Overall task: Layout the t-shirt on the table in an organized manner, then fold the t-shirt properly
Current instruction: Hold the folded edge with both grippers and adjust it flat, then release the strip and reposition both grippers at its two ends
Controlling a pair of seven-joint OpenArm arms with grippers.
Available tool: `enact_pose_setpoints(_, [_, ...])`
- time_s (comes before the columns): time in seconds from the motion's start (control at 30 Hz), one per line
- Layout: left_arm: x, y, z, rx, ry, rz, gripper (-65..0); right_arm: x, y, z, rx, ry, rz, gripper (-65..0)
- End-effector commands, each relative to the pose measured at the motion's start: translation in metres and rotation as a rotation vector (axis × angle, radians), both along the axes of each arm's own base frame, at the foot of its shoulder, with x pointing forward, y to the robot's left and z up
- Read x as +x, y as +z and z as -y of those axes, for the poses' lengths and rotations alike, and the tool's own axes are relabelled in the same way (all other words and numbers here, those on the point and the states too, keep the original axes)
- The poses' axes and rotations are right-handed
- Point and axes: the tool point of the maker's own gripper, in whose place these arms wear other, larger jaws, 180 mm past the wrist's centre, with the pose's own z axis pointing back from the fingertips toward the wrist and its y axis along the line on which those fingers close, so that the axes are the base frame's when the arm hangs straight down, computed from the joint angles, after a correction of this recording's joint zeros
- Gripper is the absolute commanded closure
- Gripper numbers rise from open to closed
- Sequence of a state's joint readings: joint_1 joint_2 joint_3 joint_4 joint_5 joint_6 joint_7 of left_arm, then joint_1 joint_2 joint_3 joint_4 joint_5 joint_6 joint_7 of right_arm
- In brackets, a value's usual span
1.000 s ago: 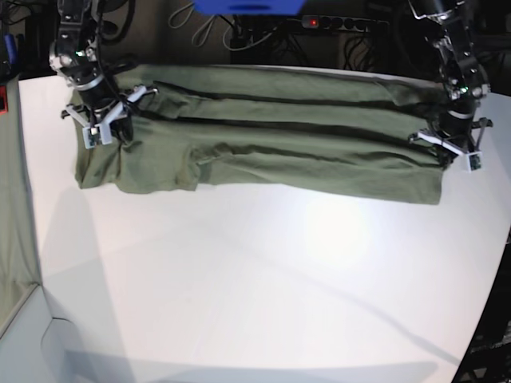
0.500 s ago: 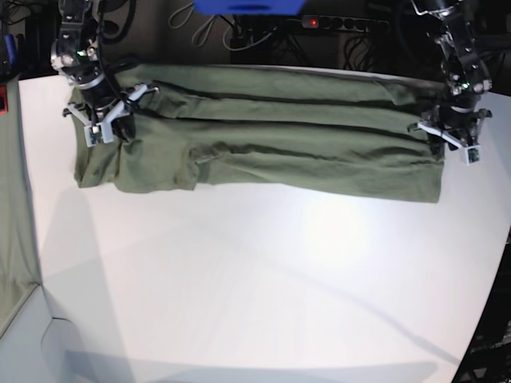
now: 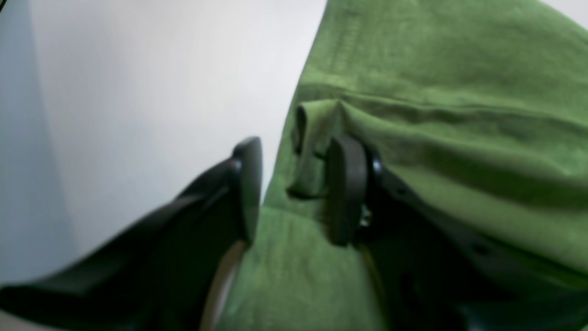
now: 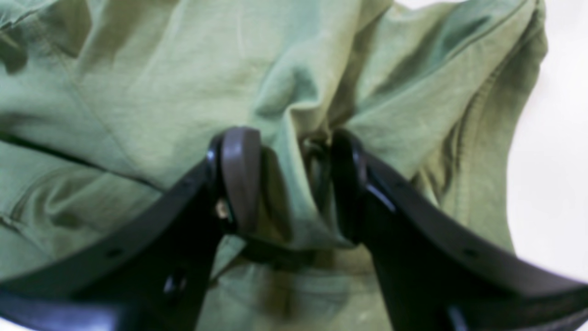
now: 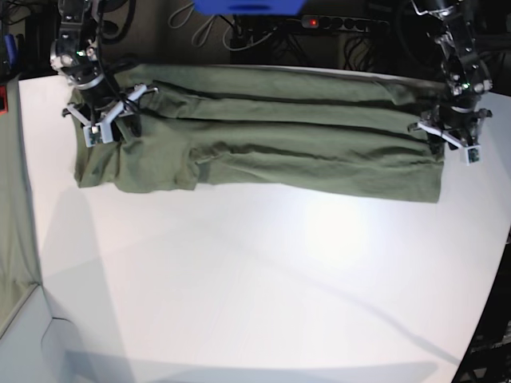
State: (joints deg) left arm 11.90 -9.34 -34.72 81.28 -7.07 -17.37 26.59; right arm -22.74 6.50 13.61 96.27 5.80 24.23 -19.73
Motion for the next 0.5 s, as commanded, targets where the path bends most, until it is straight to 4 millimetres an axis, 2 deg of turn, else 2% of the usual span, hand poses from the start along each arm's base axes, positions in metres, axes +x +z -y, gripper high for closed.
enact_pose_setpoints(0.0, [0.0069,0.0135,-0.0060,0.022,0.001,0.043,-25.7,0.0071,0.0124,0.0018,-0.003,0.004,0.049,-26.4])
enact_pose_setpoints(0.1, [0.0069,0.0135,-0.0060,0.022,0.001,0.043,-34.5,0.0071,0.0124,0.0018,-0.003,0.004,0.049,-27.8])
enact_pose_setpoints(0.17, [0.0069,0.0135,-0.0060,0.022,0.001,0.043,-41.0,0.0071,0.0124,0.0018,-0.003,0.004,0.049,-31.3])
enact_pose_setpoints(0.23, [0.0069,0.0135,-0.0060,0.022,0.001,0.043,-44.7,0.0071,0.0124,0.0018,-0.003,0.004,0.049,-35.4])
enact_pose_setpoints(0.43, [0.0073,0.0149,-0.0077,0.026,0.003,0.049,-45.4,0.0070,0.0143,0.0020,-0.006,0.005,0.053,-38.3])
enact_pose_setpoints(0.47, [0.0062,0.0186,-0.0133,0.032,0.018,0.058,-45.4,0.0080,0.0176,0.0015,-0.008,0.007,0.062,-38.3])
